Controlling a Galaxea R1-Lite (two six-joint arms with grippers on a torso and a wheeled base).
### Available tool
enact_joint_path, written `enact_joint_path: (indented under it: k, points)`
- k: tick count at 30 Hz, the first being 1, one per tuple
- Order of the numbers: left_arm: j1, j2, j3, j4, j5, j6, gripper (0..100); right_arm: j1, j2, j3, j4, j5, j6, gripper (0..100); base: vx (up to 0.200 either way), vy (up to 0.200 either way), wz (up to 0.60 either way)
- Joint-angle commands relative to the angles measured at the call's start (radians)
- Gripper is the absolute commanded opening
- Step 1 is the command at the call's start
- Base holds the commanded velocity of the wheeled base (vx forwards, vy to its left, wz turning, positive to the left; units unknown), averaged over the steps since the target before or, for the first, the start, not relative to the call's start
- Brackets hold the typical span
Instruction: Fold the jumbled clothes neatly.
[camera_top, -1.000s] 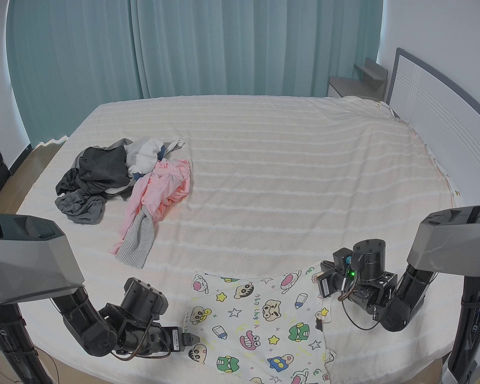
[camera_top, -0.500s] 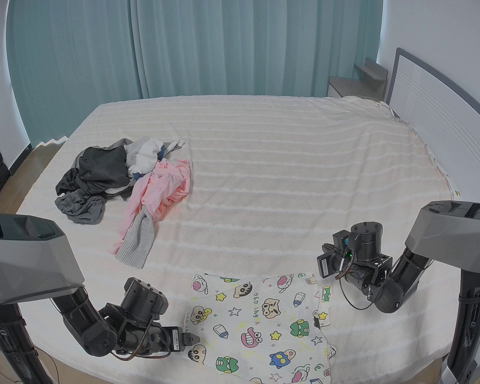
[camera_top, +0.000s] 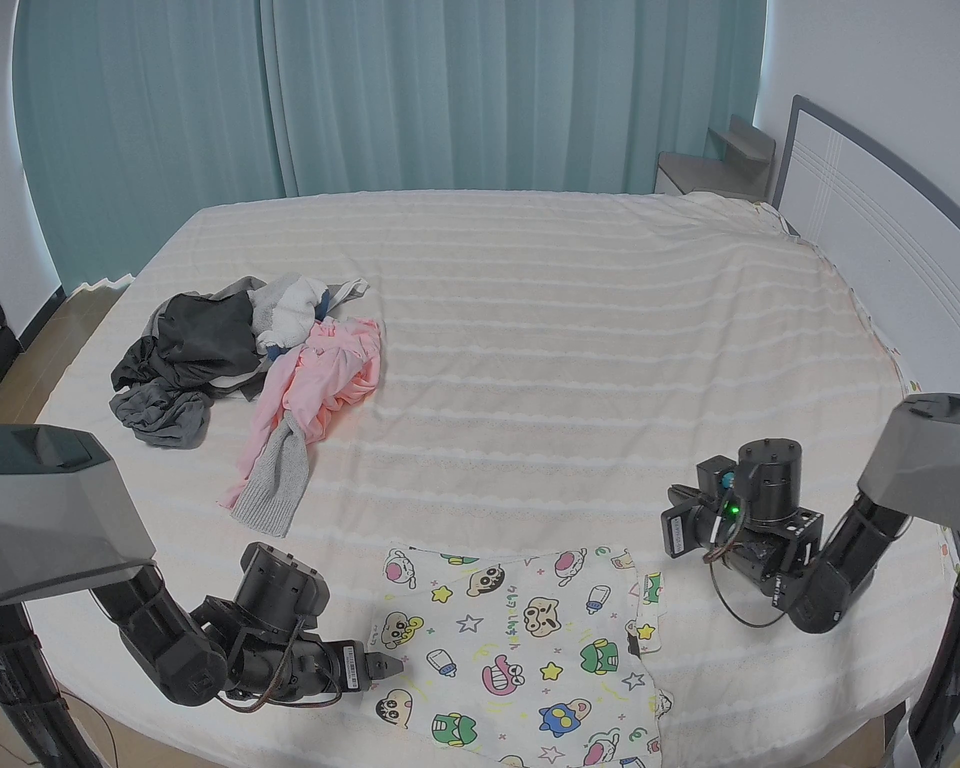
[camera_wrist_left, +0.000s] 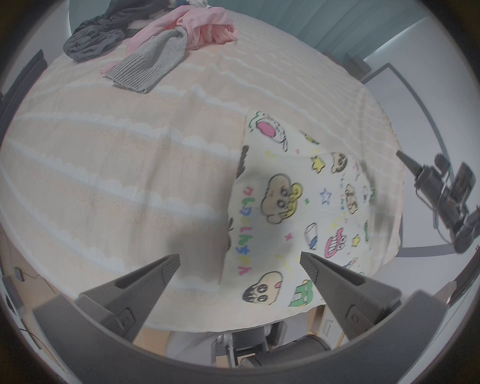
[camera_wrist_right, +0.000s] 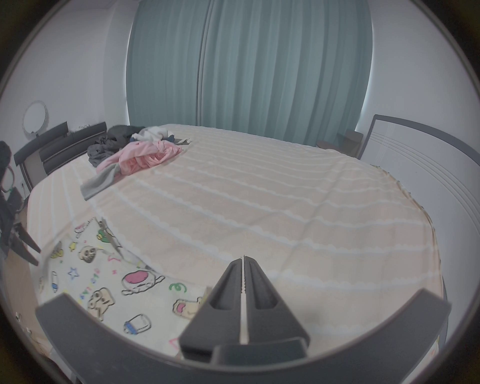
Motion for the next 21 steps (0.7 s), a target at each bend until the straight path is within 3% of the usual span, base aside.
enact_joint_path:
  k: [1, 5, 10, 16, 17, 19, 20, 21]
  points:
    - [0.029, -0.130, -0.013, -0.001, -0.077, -0.022, 100, -0.001, -0.351, 0.246, 0.000, 0.002, 0.088, 0, 0.000, 0.000, 0.00]
    - [0.027, -0.105, -0.005, -0.010, -0.080, -0.001, 100, -0.015, -0.593, 0.416, 0.001, 0.002, 0.122, 0, 0.000, 0.000, 0.00]
    - [0.027, -0.025, -0.005, -0.145, -0.093, 0.064, 100, -0.082, -0.863, 0.567, 0.012, 0.011, 0.174, 0, 0.000, 0.000, 0.00]
    - [0.038, 0.100, 0.021, -0.300, -0.098, 0.193, 100, -0.180, -1.038, 0.568, 0.156, 0.113, 0.259, 0, 0.000, 0.000, 0.00]
    - [0.053, 0.134, 0.031, -0.358, -0.124, 0.242, 100, -0.194, -1.073, 0.548, 0.225, 0.157, 0.262, 0, 0.000, 0.000, 0.00]
    - [0.069, 0.163, 0.047, -0.412, -0.161, 0.292, 100, -0.208, -1.106, 0.521, 0.282, 0.178, 0.266, 0, 0.000, 0.000, 0.00]
    - [0.096, 0.199, 0.061, -0.470, -0.193, 0.361, 100, -0.220, -1.146, 0.488, 0.346, 0.194, 0.269, 0, 0.000, 0.000, 0.00]
    - [0.096, 0.199, 0.061, -0.470, -0.193, 0.361, 100, -0.220, -1.146, 0.488, 0.346, 0.194, 0.269, 0, 0.000, 0.000, 0.00]
